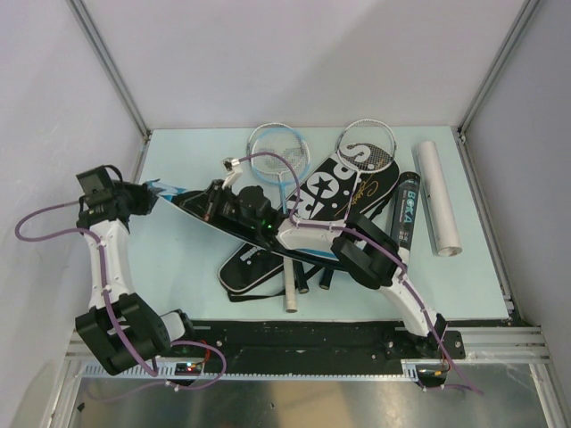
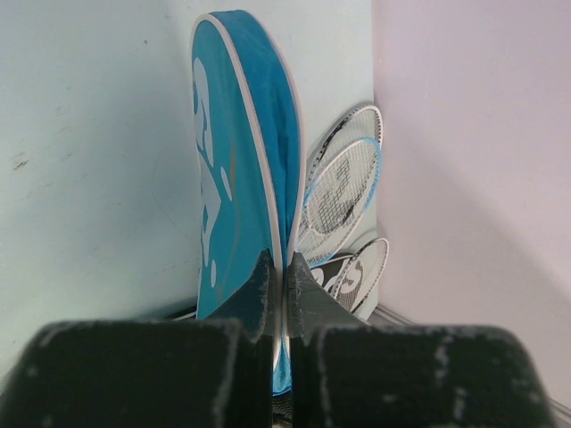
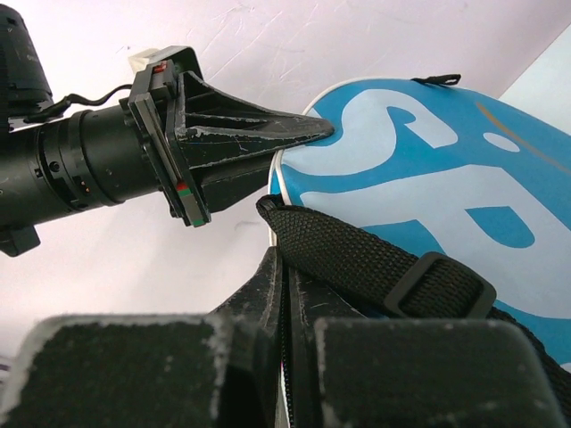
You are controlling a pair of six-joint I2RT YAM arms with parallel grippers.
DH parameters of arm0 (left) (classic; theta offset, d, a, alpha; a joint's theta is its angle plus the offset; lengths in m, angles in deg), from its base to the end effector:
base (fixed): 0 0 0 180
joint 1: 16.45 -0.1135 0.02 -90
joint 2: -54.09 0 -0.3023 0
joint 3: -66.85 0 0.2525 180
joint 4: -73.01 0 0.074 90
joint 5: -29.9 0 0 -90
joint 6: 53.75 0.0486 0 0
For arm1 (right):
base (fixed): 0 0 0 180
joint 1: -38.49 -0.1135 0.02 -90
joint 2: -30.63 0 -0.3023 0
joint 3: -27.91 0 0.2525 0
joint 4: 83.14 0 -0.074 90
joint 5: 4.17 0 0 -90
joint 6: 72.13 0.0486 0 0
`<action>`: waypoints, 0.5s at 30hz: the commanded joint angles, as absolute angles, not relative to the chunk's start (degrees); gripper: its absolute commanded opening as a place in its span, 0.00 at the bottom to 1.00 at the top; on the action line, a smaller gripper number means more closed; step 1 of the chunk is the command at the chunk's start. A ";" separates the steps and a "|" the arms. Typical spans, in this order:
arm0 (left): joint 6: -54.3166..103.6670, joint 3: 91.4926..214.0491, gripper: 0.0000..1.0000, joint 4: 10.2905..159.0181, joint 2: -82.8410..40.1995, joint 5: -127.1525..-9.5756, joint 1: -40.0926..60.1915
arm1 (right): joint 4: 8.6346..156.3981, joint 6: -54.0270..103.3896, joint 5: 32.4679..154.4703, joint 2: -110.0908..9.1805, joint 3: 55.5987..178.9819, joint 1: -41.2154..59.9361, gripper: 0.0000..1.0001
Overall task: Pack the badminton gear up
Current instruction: Zip the racket bag at the center of the board.
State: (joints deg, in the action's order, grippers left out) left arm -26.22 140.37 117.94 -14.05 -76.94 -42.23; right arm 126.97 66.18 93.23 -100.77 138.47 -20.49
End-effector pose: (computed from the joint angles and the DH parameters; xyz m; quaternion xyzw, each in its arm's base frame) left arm 0.2328 0.0968 0.3410 -0.5783 0.6858 -0.2584 0.3585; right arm 0.2917 0.4973 0.2701 -0.1090 0.6389 0.6371 0.4171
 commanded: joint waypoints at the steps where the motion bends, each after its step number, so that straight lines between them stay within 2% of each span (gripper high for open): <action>1: -25.62 142.87 0.00 114.75 -12.54 -77.79 -42.54 | 128.02 62.76 95.18 -96.07 134.96 -18.33 0.00; 15: -24.90 144.55 0.00 114.78 -13.11 -76.60 -42.54 | 124.83 54.89 96.56 -92.88 130.54 -17.83 0.00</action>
State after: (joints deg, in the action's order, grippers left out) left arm -25.55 140.39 120.56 -14.05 -79.63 -41.33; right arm 127.80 59.91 96.11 -96.22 131.85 -19.58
